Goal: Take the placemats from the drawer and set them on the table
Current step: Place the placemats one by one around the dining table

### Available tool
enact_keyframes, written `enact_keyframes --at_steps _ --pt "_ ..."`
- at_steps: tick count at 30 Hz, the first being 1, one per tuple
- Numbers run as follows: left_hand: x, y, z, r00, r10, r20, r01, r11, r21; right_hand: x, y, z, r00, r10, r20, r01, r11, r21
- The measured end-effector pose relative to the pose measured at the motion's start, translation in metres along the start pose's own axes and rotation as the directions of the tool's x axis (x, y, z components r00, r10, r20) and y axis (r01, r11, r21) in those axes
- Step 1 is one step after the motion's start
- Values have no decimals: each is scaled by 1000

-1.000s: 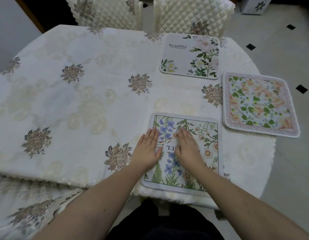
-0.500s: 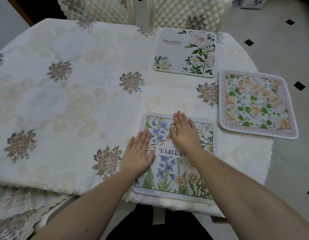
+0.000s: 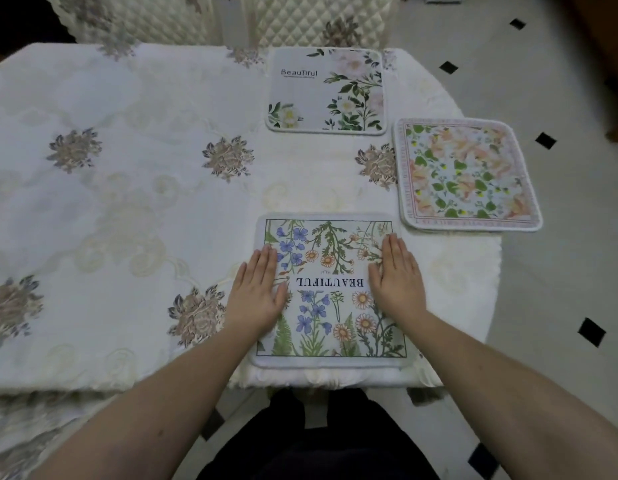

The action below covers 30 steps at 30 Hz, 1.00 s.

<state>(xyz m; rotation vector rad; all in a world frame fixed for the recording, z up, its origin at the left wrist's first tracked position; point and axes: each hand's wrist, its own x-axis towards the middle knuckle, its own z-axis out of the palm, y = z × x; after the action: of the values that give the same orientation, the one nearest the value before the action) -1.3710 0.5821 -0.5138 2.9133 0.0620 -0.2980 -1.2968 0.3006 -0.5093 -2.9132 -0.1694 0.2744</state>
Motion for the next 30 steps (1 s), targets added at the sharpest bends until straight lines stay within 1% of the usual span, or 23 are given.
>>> enact_keyframes --at_steps 2,5,7,11,15,21,25,30 --pt "0 2 1 1000 -8 3 8 1000 -21 -18 -7 6 999 36 -10 -36 999 2" --pt "-3 12 5 998 -56 -15 56 997 -52 -44 -30 16 993 110 -32 -110 994 16" --pt "-10 21 7 997 -69 -25 67 994 -86 -58 -50 23 992 121 -42 -120 993 15" --pt "-39 37 20 996 83 26 -81 994 -68 -85 -77 37 1000 10 -12 -10 1000 -24" --pt "-56 32 24 979 193 67 -192 981 -24 -104 -78 42 998 -56 8 57 997 -60" --pt "-64 2 14 918 384 96 -390 920 45 -123 -59 36 992 -118 46 122 986 -111" --pt "-65 -14 13 891 430 149 -443 894 68 -138 -51 32 995 -79 59 85 991 -105" --pt "-76 -15 3 890 402 216 -428 899 91 -158 -43 29 996 -11 93 17 998 -58"
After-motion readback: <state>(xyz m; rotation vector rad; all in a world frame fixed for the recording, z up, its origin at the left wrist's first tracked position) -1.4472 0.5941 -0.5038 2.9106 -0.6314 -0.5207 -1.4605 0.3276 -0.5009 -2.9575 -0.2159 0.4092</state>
